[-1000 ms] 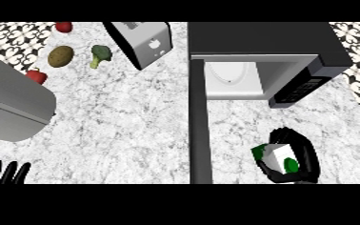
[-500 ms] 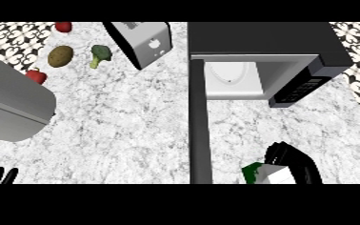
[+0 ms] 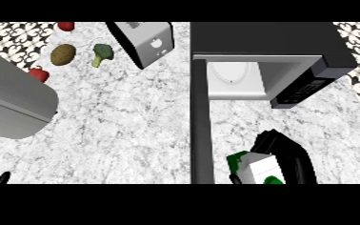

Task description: Pick up the milk, place it into the microwave and close the microwave

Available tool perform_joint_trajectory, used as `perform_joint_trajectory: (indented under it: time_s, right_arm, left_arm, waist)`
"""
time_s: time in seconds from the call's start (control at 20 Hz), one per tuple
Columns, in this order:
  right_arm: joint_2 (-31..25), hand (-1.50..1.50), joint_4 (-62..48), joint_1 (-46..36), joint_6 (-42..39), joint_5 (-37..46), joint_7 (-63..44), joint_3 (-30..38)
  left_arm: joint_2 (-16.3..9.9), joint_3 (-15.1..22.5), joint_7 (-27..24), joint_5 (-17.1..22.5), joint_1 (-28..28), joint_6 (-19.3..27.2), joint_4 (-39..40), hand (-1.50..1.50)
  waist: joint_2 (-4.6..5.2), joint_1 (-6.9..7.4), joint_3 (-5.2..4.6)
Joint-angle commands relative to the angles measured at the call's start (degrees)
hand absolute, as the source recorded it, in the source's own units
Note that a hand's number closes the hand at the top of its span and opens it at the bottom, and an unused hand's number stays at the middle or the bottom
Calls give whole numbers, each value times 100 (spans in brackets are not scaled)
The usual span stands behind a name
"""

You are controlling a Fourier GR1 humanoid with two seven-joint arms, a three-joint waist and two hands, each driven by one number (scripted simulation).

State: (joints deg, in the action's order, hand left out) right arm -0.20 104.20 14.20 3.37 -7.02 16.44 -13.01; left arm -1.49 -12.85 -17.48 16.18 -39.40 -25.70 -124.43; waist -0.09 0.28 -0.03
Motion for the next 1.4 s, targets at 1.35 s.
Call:
perform_joint_trajectory:
  time_s: [1.35]
  right_arm:
    - [-445, 150, -6661, -4949, 1345, 330, 2020, 2006]
  left_arm:
    - [-398, -1236, 361, 593, 702, -692, 779, -150]
  waist:
    - [48, 132, 10]
